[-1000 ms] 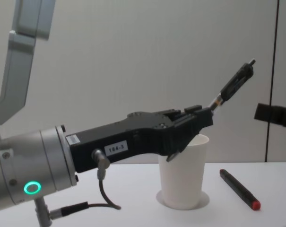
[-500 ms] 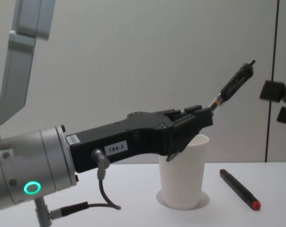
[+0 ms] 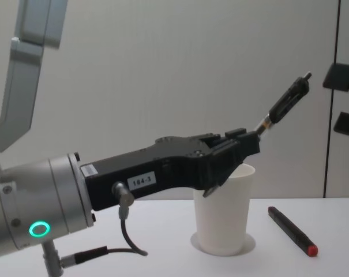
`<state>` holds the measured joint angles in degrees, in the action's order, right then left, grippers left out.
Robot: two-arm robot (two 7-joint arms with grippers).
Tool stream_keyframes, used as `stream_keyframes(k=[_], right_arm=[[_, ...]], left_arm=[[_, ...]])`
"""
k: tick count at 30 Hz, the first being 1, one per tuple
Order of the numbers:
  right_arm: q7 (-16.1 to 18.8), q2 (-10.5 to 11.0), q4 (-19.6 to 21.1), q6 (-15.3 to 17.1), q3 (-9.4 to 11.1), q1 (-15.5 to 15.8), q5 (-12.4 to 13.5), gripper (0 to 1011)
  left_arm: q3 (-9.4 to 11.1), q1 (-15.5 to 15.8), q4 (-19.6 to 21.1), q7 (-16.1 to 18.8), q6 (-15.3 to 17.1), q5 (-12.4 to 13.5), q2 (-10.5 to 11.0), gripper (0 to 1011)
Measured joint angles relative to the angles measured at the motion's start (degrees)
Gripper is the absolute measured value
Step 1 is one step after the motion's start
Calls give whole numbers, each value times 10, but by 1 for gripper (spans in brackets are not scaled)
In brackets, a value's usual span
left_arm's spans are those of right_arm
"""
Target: Place the pen into the pen holder.
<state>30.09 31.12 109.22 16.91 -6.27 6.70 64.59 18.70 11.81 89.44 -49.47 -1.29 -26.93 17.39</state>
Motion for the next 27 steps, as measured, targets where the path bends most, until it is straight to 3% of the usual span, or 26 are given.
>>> stream_keyframes(k=[13,27], right_arm=[[-48,-14,13,12,-17,-9,16,1002],[-99,-40,16,22,-45,-26,-4,1002]], left_arm=[[0,0,0,0,0,0,0,138],[0,0,0,0,0,0,0,138]])
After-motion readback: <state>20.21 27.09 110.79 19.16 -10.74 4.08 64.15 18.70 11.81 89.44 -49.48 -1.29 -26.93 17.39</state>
